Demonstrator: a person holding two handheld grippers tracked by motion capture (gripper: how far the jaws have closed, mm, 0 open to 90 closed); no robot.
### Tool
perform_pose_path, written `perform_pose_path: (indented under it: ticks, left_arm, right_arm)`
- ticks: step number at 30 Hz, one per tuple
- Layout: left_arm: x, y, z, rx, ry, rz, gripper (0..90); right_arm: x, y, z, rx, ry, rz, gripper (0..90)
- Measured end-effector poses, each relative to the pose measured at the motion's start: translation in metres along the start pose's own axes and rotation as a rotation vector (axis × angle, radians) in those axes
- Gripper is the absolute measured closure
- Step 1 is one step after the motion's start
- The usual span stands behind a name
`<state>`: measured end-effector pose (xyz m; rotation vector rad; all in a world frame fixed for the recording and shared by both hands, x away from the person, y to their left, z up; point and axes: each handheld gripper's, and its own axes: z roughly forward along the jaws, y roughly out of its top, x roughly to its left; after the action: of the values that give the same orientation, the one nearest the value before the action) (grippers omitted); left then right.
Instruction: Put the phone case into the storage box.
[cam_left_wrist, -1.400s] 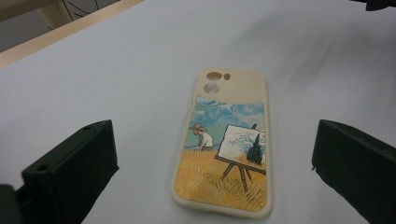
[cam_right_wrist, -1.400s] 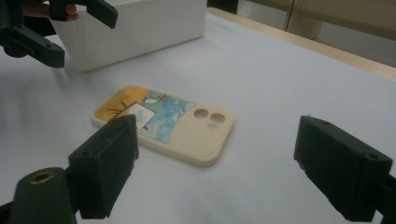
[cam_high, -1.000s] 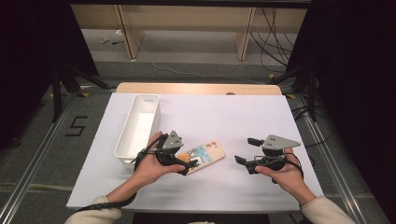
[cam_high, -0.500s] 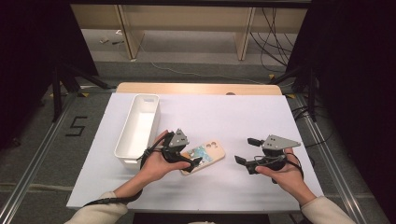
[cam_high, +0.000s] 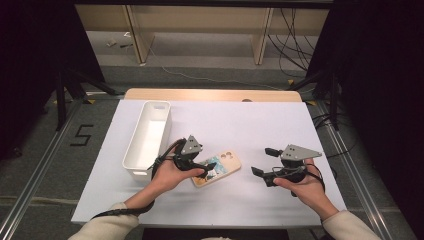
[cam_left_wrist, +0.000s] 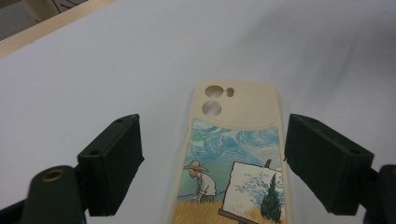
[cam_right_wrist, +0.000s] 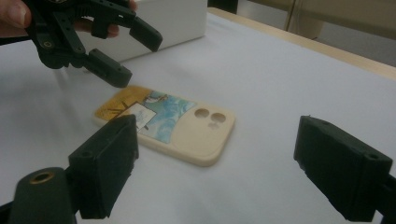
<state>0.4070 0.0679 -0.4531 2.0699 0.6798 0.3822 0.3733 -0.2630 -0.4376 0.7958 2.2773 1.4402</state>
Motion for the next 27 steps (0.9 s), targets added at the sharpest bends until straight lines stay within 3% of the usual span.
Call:
perform_pose_path:
  ticks: [16,27]
  left_arm:
    - [0.0041,0.0002,0.0013,0.002,0.017,0.004,26.2]
    - [0.0032,0.0013,0.0064,0.011,0.015,0.013,25.2]
  right_arm:
    - [0.0002,-0.0001,0.0004,0.002,0.002,-0.002,14.9]
    - [0.0005,-0.0002,0.0008,0.005,0.002,-0.002,14.9]
